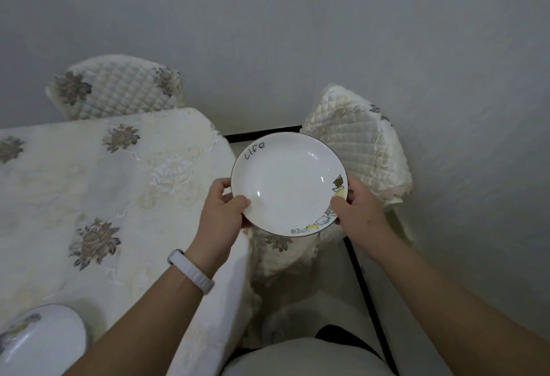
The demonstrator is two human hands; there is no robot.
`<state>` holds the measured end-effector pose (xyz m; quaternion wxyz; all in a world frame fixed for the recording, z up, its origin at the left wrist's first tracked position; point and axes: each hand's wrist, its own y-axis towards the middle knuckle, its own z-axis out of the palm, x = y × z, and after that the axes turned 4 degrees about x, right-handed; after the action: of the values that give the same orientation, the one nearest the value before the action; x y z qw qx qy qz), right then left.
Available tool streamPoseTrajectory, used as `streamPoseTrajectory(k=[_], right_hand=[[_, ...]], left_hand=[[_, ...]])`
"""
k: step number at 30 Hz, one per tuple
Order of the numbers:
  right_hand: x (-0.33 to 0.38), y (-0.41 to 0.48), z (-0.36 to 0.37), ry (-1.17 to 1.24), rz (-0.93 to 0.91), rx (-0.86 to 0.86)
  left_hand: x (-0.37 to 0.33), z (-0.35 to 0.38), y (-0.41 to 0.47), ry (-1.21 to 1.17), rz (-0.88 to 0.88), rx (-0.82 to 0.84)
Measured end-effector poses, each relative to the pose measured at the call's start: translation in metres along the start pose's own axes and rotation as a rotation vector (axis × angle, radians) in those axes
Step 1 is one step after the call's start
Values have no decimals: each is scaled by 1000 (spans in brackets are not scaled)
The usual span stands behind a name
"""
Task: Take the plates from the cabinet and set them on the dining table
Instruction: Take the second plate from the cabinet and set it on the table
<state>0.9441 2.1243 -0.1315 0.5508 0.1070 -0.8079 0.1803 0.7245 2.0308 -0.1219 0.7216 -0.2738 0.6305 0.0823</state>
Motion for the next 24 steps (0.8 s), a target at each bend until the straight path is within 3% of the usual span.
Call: streamPoseTrajectory(k=[11, 24], right_hand=[[58, 74, 71, -85, -124, 286], [64, 177, 157, -147, -143, 659]], left_hand=[[-8, -77, 28, -120, 39, -220], [16, -122, 55, -209, -49, -605]])
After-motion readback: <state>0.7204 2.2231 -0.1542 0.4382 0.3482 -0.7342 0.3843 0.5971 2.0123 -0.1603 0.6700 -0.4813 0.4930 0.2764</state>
